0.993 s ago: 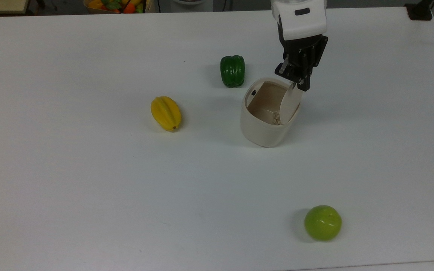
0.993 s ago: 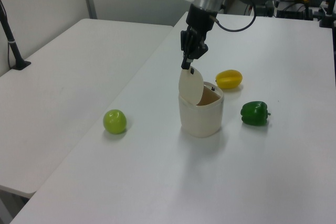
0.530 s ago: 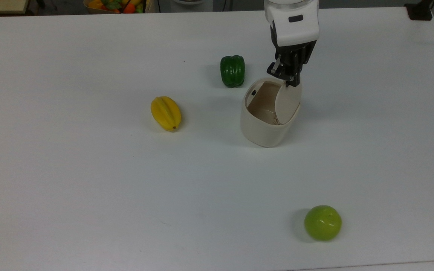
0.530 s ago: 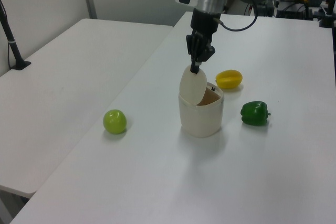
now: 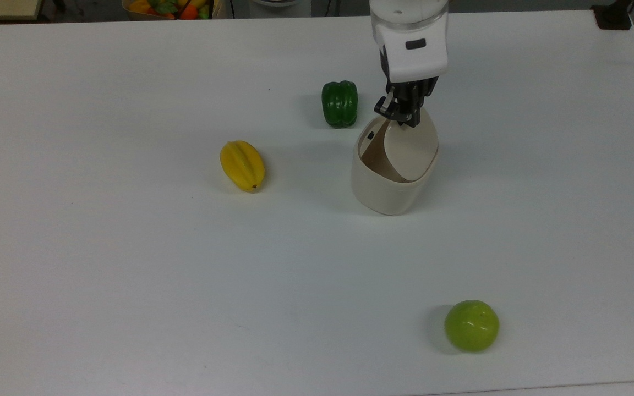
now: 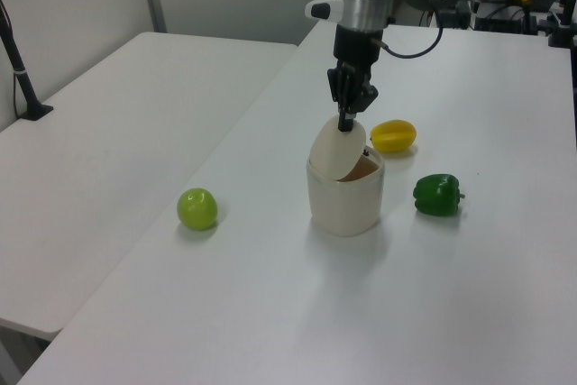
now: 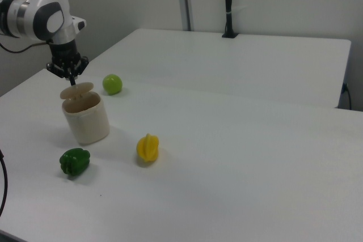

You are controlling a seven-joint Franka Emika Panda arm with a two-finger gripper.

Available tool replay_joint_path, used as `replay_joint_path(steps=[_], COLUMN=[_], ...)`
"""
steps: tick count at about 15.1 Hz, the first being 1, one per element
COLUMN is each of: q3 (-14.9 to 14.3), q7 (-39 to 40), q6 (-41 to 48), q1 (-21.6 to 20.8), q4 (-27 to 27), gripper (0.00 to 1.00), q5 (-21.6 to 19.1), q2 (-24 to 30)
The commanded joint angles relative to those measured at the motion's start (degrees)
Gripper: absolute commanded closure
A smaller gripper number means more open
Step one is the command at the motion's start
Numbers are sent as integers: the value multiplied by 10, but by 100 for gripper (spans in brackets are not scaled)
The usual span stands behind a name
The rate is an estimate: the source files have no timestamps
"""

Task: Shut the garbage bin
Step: 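Push the lid down over the bin opening with the gripper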

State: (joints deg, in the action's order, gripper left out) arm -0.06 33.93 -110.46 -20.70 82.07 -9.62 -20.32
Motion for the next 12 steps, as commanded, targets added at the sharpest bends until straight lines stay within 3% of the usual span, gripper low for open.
replay_joint_path(steps=[1, 12], q3=[-2, -2], q7=[19, 27], q6=[10, 7], q1=[10, 22], q4=[19, 49], gripper=[100, 100], q5=[7, 25], q2=[7, 1])
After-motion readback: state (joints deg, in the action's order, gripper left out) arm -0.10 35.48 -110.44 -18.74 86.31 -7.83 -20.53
